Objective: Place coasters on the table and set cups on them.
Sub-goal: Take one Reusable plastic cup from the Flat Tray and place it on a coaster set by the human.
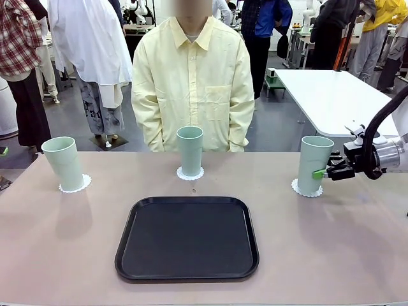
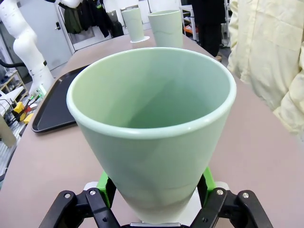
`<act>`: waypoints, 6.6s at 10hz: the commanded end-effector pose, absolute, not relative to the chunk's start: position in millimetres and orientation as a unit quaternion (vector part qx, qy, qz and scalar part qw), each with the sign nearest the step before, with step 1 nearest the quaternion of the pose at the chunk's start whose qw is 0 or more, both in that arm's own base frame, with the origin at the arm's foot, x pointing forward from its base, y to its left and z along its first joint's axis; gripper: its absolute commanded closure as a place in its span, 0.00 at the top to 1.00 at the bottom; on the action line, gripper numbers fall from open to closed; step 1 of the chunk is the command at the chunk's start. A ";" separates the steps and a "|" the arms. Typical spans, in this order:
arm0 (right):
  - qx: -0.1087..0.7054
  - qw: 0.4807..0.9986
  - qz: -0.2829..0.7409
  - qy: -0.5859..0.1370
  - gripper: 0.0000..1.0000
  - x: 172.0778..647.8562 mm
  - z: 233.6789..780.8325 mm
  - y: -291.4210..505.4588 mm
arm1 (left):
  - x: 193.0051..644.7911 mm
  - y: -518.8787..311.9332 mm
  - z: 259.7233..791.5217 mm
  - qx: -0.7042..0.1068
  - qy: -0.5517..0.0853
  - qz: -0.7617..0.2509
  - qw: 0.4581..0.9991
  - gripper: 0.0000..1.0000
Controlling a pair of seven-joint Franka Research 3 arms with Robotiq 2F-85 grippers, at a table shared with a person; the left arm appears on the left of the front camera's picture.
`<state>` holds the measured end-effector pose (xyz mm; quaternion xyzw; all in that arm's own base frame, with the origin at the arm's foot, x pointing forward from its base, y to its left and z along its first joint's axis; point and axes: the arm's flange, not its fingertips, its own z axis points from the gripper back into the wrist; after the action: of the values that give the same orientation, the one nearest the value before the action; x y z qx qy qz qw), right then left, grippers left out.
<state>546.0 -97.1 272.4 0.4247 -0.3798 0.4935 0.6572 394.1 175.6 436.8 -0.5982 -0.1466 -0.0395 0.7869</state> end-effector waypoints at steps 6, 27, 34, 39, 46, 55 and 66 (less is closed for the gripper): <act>0.437 0.657 0.494 -0.366 0.82 560.5 263.6 -98.6 | 392.8 175.7 439.2 -0.599 -0.147 -0.037 0.787 1.00; 0.166 0.854 0.453 -0.193 1.00 493.6 417.9 -109.1 | 392.8 175.7 439.2 -0.599 -0.147 -0.037 0.787 1.00; -0.016 0.937 0.342 -0.071 1.00 421.0 559.6 -14.0 | 392.8 175.7 439.2 -0.599 -0.147 -0.037 0.787 1.00; -0.019 0.936 0.343 -0.078 1.00 415.9 562.1 -12.8 | 392.8 175.7 439.2 -0.599 -0.147 -0.037 0.787 1.00; -0.019 0.936 0.343 -0.078 1.00 415.9 562.1 -12.8 | 392.8 175.7 439.2 -0.599 -0.147 -0.037 0.787 1.00; 0.193 0.966 0.138 -0.105 1.00 383.8 581.5 -129.6 | 392.8 175.7 439.2 -0.599 -0.147 -0.037 0.787 1.00; 0.481 0.869 0.019 -0.112 1.00 384.5 503.8 -288.9 | 392.8 175.7 439.2 -0.599 -0.147 -0.037 0.787 1.00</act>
<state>379.4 -286.0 505.8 0.4645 -0.1070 0.0152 0.8789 394.0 175.7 436.7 -0.5981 -0.1465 -0.0393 0.7869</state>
